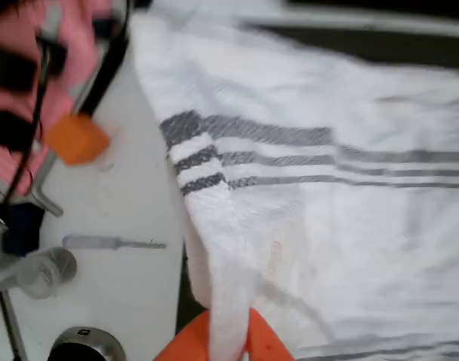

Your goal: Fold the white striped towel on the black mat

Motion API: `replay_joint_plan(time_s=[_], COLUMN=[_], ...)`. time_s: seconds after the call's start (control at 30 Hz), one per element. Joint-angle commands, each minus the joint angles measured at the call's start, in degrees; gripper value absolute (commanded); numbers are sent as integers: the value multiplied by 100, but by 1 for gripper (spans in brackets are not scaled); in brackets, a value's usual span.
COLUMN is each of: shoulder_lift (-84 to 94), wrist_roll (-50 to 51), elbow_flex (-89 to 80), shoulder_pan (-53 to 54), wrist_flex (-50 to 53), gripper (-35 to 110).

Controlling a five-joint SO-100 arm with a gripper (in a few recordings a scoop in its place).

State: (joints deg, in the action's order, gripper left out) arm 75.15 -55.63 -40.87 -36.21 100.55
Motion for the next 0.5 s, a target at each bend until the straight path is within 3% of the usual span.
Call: replay_joint_plan(time_s=[0.0,0.3,0.47], shoulder_lift=[976,1819,1635], wrist_roll=[-272,-1292,-1854], elbow_flex=[18,-1951,-2988], shoulder_pan=[404,2575,3647], wrist_flex=[220,35,-923], gripper=[0,0,0])
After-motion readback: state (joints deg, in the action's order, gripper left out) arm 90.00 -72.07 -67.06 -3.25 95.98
